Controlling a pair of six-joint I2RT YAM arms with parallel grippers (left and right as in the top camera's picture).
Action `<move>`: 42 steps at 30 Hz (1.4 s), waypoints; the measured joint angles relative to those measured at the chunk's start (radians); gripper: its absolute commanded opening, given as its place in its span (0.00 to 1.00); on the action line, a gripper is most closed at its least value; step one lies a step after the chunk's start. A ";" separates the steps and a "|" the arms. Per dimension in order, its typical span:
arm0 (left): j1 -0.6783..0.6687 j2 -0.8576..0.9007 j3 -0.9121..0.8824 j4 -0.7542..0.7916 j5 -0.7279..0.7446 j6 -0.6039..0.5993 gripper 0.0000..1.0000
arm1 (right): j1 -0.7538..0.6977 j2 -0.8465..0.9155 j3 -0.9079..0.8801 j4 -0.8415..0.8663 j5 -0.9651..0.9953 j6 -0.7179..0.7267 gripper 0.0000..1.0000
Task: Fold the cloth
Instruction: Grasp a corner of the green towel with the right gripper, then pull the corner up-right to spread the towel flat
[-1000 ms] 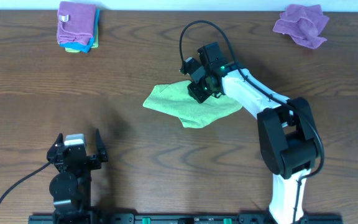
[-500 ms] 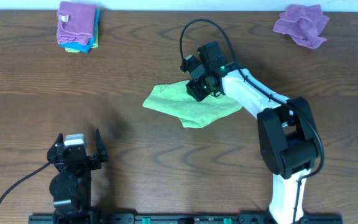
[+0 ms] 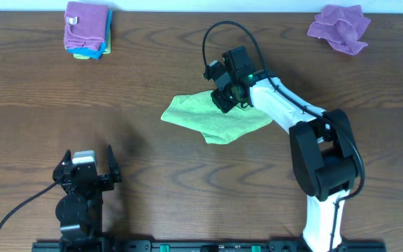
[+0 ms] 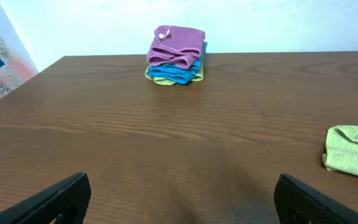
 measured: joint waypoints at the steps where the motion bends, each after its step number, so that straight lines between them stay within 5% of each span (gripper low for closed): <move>1: 0.000 0.000 0.000 0.000 0.000 0.000 0.96 | 0.000 0.001 0.000 0.000 0.001 0.000 0.34; 10: 0.000 0.000 0.000 0.000 0.000 0.000 0.95 | 0.000 0.014 0.000 -0.007 0.003 0.000 0.25; 17: 0.000 0.000 0.000 0.000 0.000 0.000 0.95 | 0.000 0.029 0.000 -0.009 0.006 0.014 0.01; 30: 0.000 0.000 0.000 0.000 0.000 0.000 0.95 | 0.000 0.031 0.074 -0.003 0.024 0.063 0.01; 42: 0.000 0.000 0.000 0.000 0.000 0.000 0.95 | -0.116 0.031 0.117 0.123 0.309 0.195 0.01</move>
